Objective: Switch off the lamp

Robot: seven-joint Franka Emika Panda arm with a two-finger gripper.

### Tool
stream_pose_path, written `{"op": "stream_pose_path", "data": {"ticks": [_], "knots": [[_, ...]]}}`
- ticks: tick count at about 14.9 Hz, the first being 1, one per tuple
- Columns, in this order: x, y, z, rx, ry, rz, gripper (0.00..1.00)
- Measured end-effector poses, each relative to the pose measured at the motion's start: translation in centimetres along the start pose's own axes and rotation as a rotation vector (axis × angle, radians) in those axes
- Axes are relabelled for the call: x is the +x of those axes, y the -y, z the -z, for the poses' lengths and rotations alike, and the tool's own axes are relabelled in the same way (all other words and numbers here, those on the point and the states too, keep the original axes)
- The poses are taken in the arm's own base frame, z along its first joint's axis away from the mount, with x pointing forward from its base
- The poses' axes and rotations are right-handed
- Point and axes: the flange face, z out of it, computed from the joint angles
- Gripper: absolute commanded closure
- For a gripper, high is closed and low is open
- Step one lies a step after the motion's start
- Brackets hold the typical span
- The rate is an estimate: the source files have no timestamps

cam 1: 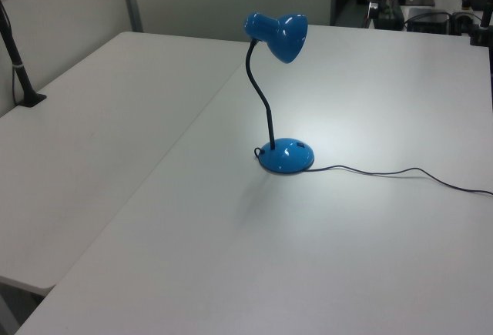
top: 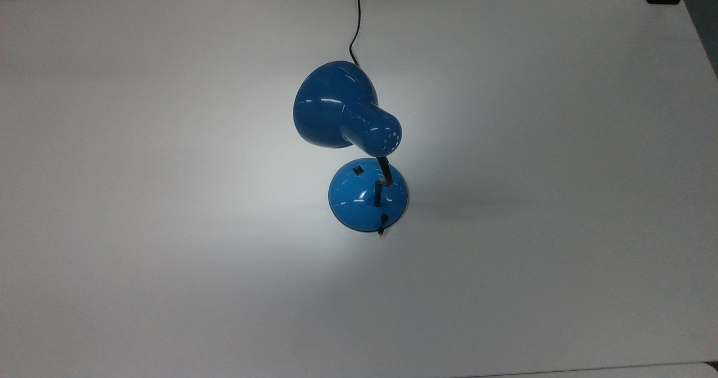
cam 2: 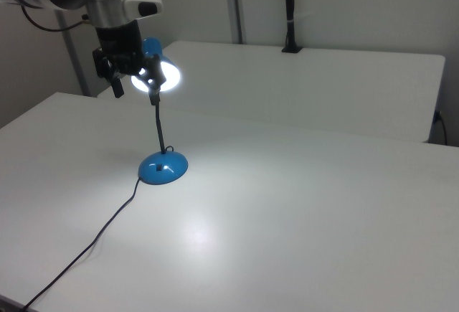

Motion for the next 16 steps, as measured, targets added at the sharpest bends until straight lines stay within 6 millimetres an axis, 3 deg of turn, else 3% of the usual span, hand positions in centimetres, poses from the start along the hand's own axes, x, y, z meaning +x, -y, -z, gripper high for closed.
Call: {"op": "stream_pose_path", "data": {"ticks": [4, 12, 16], "knots": [[-0.02, 1.27, -0.63, 0.001, 0.016, 0.023, 0.00], [-0.03, 1.32, -0.68, 0.001, 0.017, 0.024, 0.00], [-0.08, 1.19, -1.16, 0.004, 0.027, 0.241, 0.00]]}}
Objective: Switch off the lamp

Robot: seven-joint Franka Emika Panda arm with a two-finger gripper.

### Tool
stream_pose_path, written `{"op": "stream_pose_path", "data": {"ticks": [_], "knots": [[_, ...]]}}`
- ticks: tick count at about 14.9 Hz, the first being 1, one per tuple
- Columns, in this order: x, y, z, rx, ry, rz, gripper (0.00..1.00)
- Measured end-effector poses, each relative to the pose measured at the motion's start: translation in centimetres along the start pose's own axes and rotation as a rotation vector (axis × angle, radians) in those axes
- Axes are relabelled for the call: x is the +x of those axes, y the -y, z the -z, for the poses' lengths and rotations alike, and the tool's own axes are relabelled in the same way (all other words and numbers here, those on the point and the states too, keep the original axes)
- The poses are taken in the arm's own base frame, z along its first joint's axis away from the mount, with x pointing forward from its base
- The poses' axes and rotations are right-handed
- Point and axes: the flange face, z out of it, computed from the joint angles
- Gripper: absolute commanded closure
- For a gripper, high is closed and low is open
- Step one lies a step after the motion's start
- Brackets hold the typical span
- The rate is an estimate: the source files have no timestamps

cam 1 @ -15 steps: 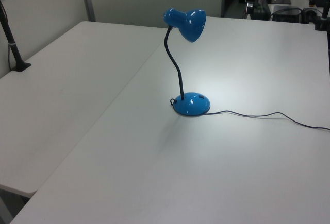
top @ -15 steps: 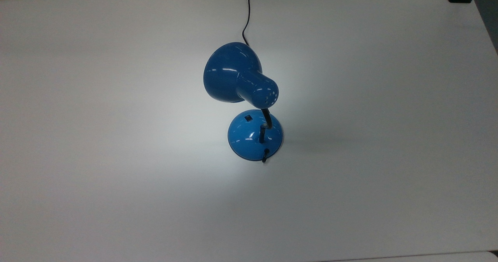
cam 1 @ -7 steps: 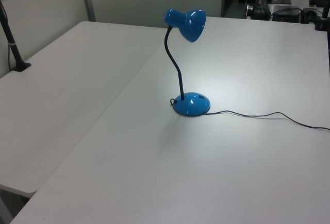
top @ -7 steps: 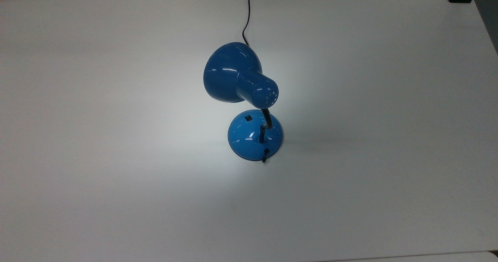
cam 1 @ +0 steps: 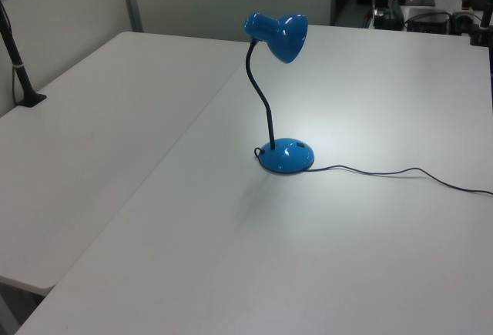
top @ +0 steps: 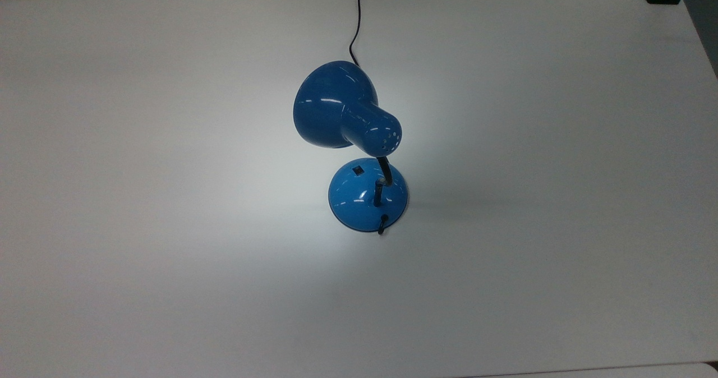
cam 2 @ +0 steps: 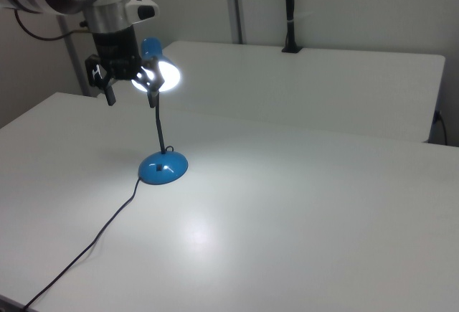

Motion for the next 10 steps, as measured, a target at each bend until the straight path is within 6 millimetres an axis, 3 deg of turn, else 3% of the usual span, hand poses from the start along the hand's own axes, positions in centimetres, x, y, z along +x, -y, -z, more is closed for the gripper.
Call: {"op": "stream_pose_path", "data": {"ticks": [3, 4, 5, 6, 7, 10], "knots": [[-0.1, -0.3, -0.7, -0.001, 0.017, 0.129, 0.00], [0.0, -0.3, -1.2, -0.004, 0.028, 0.143, 0.07], [0.3, -0.1, -2.0, -0.003, 0.044, 0.155, 0.31], [0.7, -0.1, -3.0, -0.005, 0.065, 0.166, 0.72], [1.1, -0.1, -4.0, -0.003, 0.084, 0.173, 0.98], [2.6, 0.0, -5.8, -0.005, 0.072, 0.185, 1.00]]}}
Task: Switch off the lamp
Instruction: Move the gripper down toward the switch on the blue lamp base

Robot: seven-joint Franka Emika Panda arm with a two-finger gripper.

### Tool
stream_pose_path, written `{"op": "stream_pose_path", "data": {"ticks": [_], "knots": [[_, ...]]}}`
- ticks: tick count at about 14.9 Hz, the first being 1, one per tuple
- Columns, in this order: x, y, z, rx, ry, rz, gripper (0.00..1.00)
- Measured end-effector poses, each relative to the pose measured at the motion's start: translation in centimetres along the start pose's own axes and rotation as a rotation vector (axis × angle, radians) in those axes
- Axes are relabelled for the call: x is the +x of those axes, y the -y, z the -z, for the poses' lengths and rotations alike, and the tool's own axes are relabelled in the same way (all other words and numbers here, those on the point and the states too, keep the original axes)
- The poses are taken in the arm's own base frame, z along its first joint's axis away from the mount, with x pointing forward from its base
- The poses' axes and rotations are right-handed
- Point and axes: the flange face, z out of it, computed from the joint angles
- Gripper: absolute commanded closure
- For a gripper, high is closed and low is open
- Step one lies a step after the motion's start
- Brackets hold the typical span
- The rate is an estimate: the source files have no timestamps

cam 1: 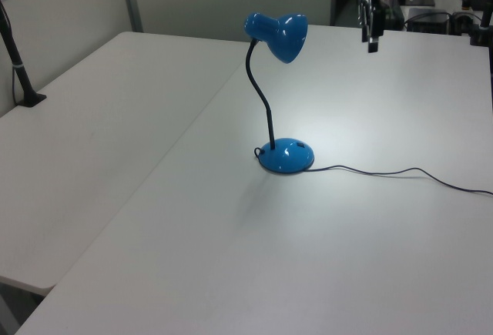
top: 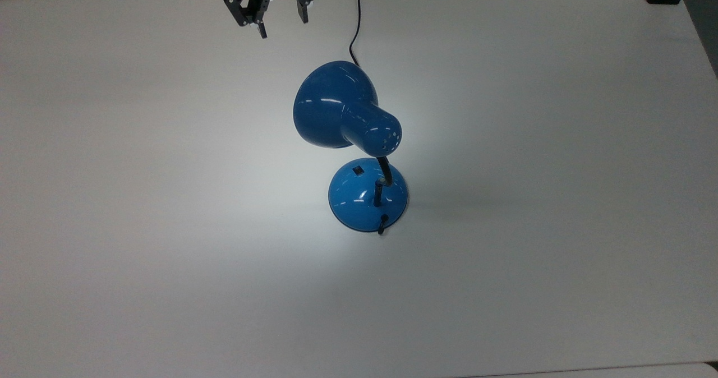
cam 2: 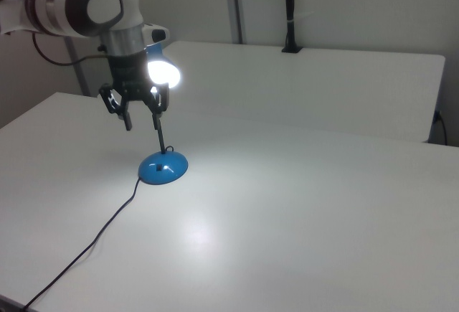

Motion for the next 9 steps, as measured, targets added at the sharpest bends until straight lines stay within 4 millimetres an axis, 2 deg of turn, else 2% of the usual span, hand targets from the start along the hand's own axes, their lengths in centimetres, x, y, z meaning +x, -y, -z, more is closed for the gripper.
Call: {"op": "stream_pose_path", "data": {"ticks": [3, 9], "knots": [[0.8, -0.2, -1.3, -0.020, -0.042, 0.000, 1.00], [1.5, -0.1, -8.4, -0.016, -0.145, -0.063, 1.00]]}}
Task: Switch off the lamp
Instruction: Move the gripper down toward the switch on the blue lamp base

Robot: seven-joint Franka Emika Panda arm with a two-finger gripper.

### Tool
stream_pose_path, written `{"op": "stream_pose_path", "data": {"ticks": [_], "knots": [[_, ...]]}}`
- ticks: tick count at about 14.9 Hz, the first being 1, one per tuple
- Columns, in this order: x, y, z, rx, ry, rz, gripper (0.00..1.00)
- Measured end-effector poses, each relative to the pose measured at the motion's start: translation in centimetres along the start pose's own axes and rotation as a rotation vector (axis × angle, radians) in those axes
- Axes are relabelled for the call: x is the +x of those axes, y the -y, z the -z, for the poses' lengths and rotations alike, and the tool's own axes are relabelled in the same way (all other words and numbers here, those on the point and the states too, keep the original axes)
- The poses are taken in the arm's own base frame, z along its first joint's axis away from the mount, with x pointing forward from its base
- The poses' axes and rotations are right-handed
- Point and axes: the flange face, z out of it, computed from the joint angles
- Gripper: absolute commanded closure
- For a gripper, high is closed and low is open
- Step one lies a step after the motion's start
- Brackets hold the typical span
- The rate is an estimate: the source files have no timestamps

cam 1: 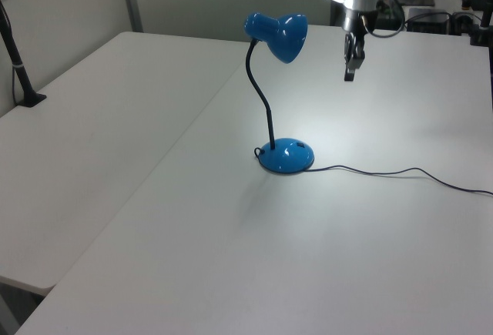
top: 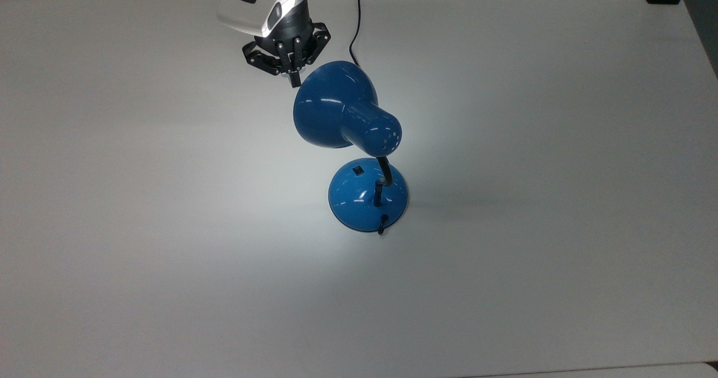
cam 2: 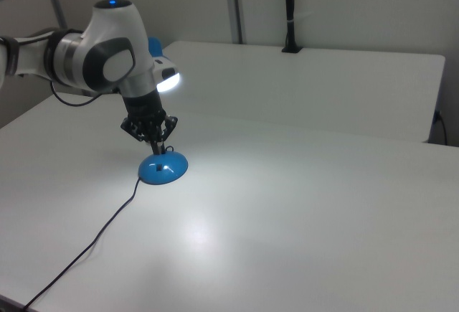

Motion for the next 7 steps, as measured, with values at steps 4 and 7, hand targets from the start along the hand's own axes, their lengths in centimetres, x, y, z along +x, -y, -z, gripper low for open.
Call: {"op": "stream_pose_path", "data": {"ticks": [4, 7], "knots": [[-0.1, 1.2, -2.8, 0.066, -0.074, -0.050, 1.00], [0.8, 3.2, -6.1, 0.084, -0.126, -0.059, 1.00]]}}
